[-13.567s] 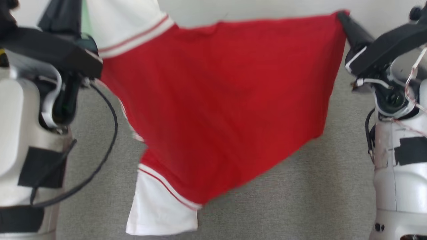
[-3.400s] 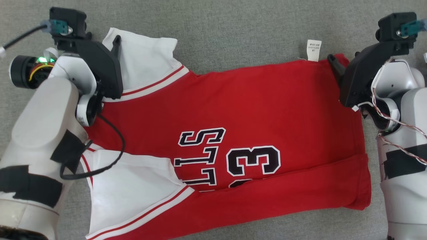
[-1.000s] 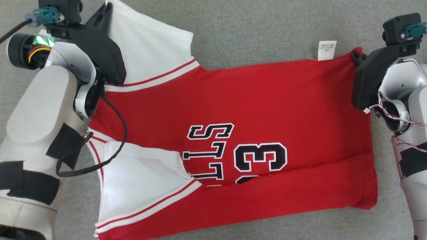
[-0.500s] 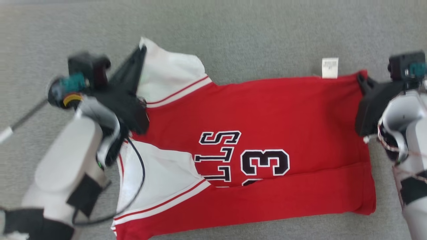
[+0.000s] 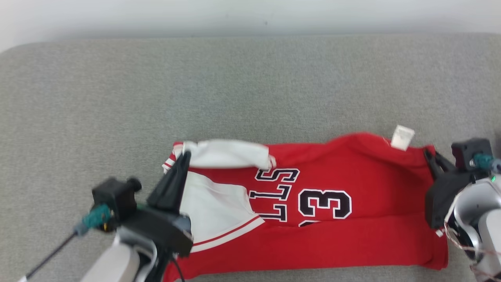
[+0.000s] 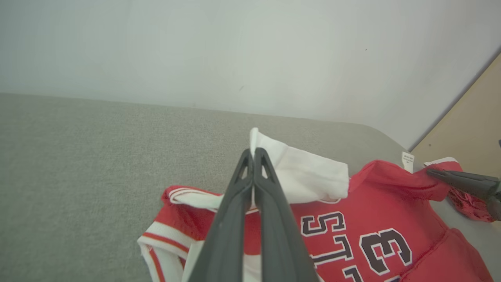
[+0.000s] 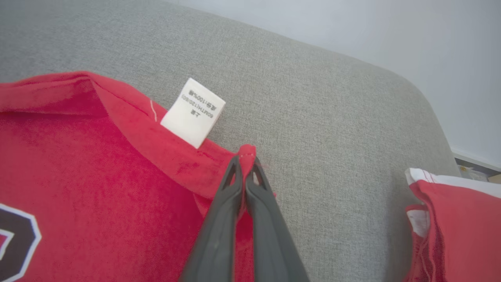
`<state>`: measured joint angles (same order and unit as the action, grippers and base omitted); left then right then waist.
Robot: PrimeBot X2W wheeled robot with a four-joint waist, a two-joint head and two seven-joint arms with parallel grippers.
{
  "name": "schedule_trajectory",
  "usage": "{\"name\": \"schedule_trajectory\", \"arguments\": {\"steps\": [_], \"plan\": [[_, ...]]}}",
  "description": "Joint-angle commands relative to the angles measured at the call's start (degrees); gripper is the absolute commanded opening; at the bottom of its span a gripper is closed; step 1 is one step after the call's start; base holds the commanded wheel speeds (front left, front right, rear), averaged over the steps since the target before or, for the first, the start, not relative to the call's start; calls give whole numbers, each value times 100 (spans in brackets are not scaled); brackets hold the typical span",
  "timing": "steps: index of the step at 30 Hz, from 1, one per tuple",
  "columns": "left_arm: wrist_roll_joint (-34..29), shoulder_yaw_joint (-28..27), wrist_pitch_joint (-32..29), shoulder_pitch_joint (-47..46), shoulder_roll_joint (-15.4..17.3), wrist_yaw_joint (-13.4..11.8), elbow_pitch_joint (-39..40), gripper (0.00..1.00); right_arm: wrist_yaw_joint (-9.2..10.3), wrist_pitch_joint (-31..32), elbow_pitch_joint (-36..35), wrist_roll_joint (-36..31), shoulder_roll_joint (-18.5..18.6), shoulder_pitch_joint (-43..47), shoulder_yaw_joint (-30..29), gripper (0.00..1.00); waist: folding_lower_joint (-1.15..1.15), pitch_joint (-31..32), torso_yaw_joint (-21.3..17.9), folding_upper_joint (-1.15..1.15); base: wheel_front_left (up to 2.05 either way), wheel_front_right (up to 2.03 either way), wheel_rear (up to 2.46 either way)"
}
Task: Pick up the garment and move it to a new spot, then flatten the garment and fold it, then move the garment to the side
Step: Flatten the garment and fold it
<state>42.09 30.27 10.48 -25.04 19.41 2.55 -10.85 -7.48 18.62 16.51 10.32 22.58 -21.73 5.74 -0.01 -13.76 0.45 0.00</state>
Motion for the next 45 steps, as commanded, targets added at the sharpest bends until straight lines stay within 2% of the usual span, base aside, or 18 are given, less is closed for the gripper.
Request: {"name": "schedule_trajectory", "arguments": {"steps": [1, 13, 28, 29, 30, 31, 32, 33, 41, 45], "plan": [[65, -5, -20, 258, 45, -62, 134, 0, 2, 43, -32, -61, 67, 193, 0, 0, 1, 157, 115, 0, 0, 0, 0], [474, 61, -83, 1527, 62, -395, 666, 0, 2, 363, -77, -201, 168, 939, -209, 0, 1, 368, 282, 0, 0, 0, 0], [617, 159, -66, 1940, -48, -480, 475, 0, 2, 485, -293, -312, -59, 1362, -595, 0, 1, 546, 423, 0, 0, 0, 0], [607, 193, -90, 1949, -52, -468, 425, 2, 2, 501, -302, -325, -74, 1405, -603, 0, 1, 563, 422, 0, 0, 0, 0], [606, 205, -85, 1962, -63, -464, 372, 24, 2, 511, -319, -336, -89, 1435, -613, 0, 1, 581, 421, 0, 0, 0, 0], [565, 212, -54, 1962, -48, -480, 298, 87, 2, 521, -336, -352, -109, 1457, -620, 27, 1, 600, 418, 0, 0, 0, 0], [493, 209, -3, 1941, -17, -507, 207, 100, 2, 520, -349, -376, -131, 1483, -626, 45, 1, 626, 414, 0, 0, 0, 0], [432, 204, 58, 1919, -7, -526, 126, 100, 2, 483, -370, -387, -176, 1499, -661, 100, 1, 649, 410, 0, 0, 0, 0], [-53, 63, 414, 2022, -16, -718, -309, 100, 2, 265, -555, -313, -584, 1798, -1050, 100, 1, 1006, 385, 0, 0, 0, 0], [-574, -382, 472, 2151, -110, -822, -19, 100, 2, 153, -718, -131, -934, 2025, -1398, 100, 1, 1221, 374, 0, 0, 0, 0]]}}
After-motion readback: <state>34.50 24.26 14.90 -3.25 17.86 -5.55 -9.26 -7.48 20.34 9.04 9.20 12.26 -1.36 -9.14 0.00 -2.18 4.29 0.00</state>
